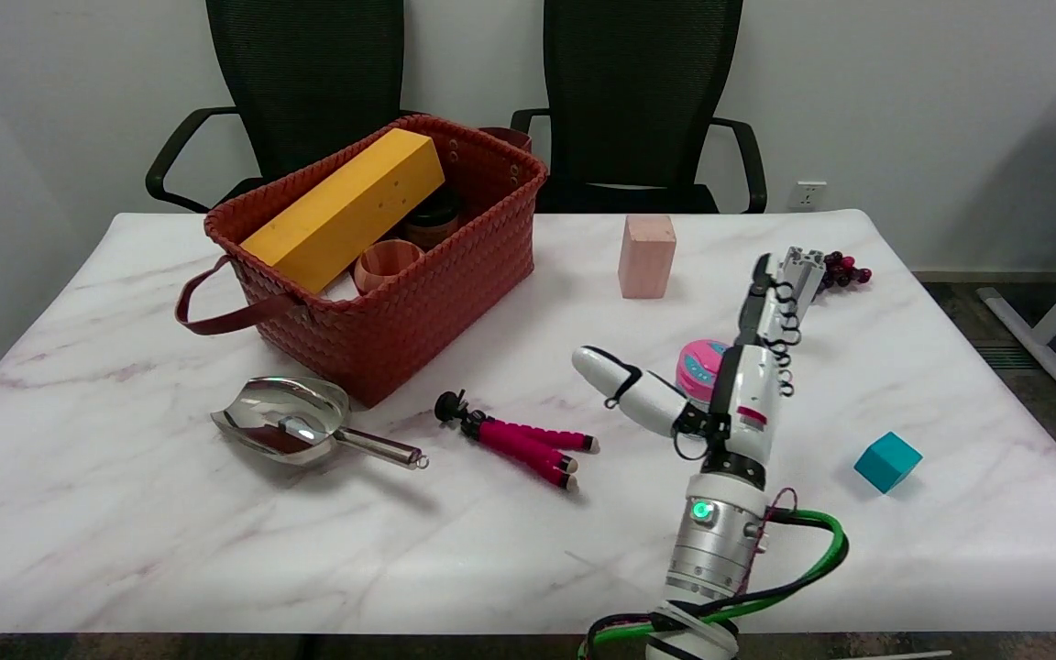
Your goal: Pick up the pink gum jar.
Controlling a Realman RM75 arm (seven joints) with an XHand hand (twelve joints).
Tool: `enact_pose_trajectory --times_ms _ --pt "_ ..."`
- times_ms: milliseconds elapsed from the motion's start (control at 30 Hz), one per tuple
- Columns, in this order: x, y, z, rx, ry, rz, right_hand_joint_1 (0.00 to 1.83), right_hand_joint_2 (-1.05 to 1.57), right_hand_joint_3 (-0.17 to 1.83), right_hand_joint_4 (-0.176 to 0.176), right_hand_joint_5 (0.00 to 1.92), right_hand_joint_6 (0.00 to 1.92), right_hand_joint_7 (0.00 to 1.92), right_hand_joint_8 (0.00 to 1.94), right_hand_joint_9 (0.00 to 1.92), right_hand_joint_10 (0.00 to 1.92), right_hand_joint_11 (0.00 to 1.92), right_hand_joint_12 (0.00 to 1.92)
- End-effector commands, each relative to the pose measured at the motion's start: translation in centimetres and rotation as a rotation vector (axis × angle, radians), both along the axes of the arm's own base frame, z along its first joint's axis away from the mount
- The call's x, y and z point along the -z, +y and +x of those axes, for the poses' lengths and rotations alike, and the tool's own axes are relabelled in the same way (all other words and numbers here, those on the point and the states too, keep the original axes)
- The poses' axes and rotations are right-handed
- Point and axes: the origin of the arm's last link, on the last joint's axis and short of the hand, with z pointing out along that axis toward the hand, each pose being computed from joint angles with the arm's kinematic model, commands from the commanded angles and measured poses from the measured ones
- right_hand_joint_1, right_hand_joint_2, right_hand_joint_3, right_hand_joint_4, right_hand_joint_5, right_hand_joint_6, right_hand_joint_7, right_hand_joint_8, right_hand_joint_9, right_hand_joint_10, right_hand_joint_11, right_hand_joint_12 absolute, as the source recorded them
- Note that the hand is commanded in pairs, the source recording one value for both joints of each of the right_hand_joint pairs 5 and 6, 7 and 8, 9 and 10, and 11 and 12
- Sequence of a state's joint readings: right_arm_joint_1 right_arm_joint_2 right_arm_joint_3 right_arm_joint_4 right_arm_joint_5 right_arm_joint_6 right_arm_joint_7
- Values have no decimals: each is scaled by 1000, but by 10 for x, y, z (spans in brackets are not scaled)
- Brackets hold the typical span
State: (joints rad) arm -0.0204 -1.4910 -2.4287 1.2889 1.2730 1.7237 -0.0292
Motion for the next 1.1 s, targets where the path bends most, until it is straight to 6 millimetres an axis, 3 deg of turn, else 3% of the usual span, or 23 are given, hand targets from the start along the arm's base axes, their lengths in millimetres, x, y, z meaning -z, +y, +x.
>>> enact_pose_trajectory --times_ms 33,533,1100 --pt "-44 14 -25 131 1 -246 989 375 -32 0 0 0 0 0 0 0 0 0" --pt "-76 -2 -55 74 -134 -212 997 431 -10 0 0 0 0 0 0 0 0 0" --pt "-77 -22 -65 5 -278 -51 982 487 101 0 0 0 0 0 0 0 0 0"
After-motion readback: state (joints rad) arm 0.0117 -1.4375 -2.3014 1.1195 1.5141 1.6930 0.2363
